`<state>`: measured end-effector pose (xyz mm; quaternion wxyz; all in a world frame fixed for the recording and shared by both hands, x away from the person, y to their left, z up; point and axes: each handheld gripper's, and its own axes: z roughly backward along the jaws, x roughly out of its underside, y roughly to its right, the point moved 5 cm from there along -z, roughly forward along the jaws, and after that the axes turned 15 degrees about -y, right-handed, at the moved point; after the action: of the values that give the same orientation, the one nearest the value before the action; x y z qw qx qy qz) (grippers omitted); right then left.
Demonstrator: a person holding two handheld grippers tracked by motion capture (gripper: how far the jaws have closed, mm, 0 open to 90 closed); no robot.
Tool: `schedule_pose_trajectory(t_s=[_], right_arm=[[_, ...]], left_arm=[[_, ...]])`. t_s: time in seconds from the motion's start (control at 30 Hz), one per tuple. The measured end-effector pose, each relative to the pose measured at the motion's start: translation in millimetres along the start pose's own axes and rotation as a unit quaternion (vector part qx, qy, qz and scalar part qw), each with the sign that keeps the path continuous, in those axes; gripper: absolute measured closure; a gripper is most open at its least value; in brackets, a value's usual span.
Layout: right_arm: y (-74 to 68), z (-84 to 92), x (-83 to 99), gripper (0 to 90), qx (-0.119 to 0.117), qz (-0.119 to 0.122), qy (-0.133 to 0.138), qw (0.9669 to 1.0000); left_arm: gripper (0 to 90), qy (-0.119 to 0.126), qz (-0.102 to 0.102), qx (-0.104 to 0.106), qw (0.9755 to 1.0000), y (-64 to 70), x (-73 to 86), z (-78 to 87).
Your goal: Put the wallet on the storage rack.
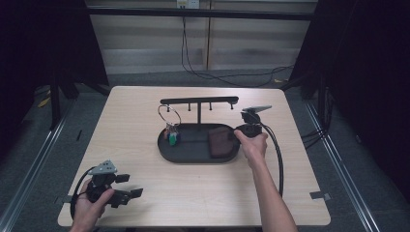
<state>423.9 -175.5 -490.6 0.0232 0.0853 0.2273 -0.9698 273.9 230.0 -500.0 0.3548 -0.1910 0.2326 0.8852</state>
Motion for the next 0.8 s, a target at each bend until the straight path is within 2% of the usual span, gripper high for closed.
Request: schedule_pose_trajectory(t_s=[0.17,0.3,0.37,0.43,0.5,0.57,0.7,0.8], right_arm=[[3.9,-0.6,0.5,77.6,0.019,-0.004,0.005,0.9998],[7.1,4.8,0.5,72.3,0.023,-0.010,0.020,0.9995],[7.2,7.1,1.8,69.7,0.016,-0.007,0.025,0.9995],[7.4,9.2,3.8,59.7,0.014,-0.004,0.030,0.9994],[6.4,12.2,6.2,57.7,0.010,0.001,0.038,0.9992],[5.4,16.0,8.6,49.3,0.008,0.009,0.043,0.9990],[0.8,26.8,13.1,41.3,-0.006,0.023,0.057,0.9981],[-2.7,32.6,18.2,39.4,-0.018,0.039,0.060,0.9973]], left_arm=[[17.7,-0.002,-0.003,0.000,1.0000,0.7,-0.1,-1.4],[17.7,-0.001,-0.001,0.000,1.0000,0.1,0.0,-0.9],[17.7,-0.002,0.000,-0.001,1.0000,-0.3,-0.1,-1.4],[17.7,-0.004,0.000,-0.001,1.0000,-0.2,0.1,-2.0],[17.7,-0.004,-0.001,-0.001,1.0000,0.0,0.2,-2.3],[17.7,-0.005,0.000,-0.001,1.0000,-0.2,0.1,-2.3],[17.7,-0.003,0.002,-0.002,1.0000,-0.5,0.2,-2.1],[17.7,-0.002,0.002,-0.001,1.0000,-0.4,0.2,-1.6]])
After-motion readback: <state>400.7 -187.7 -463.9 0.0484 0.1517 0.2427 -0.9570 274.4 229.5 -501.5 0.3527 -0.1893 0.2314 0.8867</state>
